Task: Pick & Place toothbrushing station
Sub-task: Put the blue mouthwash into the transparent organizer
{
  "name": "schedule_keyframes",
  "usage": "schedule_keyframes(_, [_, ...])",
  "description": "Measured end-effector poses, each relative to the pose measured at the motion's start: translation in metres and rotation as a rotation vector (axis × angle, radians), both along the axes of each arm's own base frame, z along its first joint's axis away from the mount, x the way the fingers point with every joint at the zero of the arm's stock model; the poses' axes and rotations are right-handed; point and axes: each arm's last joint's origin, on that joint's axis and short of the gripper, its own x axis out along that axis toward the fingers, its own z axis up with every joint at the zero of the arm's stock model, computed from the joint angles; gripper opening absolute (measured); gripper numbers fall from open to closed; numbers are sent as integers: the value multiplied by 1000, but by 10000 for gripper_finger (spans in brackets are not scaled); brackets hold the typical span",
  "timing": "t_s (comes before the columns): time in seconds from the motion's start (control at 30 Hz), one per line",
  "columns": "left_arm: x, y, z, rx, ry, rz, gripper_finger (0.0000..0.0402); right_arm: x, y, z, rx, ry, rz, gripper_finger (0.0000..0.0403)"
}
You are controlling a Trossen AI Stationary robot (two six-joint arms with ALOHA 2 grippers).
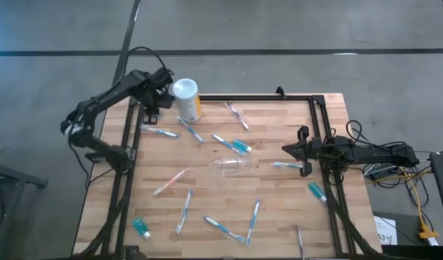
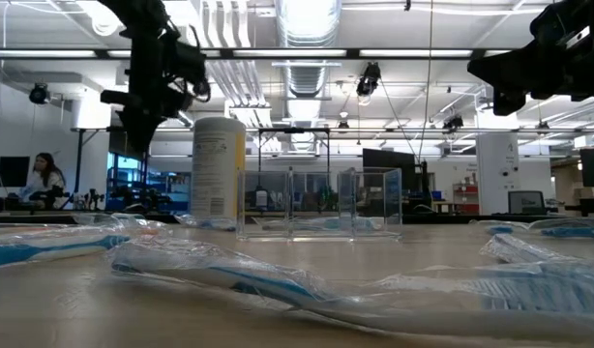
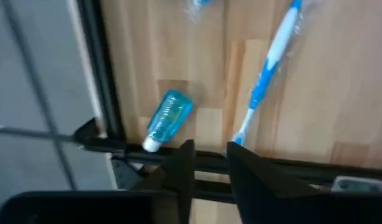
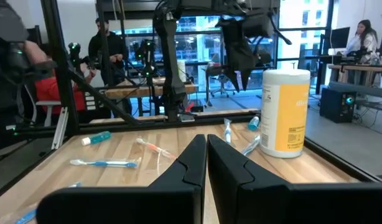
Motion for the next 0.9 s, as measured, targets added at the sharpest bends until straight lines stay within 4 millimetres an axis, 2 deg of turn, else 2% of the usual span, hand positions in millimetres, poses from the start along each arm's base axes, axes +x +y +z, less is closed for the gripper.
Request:
schedule_keyframes(0.13, [-9,12,-9,-94,14,-30,166,0,0,0,-12,1,-1,13])
schedule_keyframes(0.3, [-9,21,-23,-125,72,86,207,0,0,0,-17,1,-9,13])
schedule_keyframes(0.53, [2,34,-53,-174,98,161,209,0,-2,0,-29,3,-57,13])
schedule_keyframes(0.67, [9,46,-67,-88,74,221,209,0,-1,0,-28,4,-55,13])
schedule_keyframes(0.77, [11,51,-74,-28,53,243,209,0,-1,-1,-27,9,-54,13])
schedule_keyframes(0.9, [8,48,-77,-23,48,249,209,0,-1,-1,-26,11,-54,13])
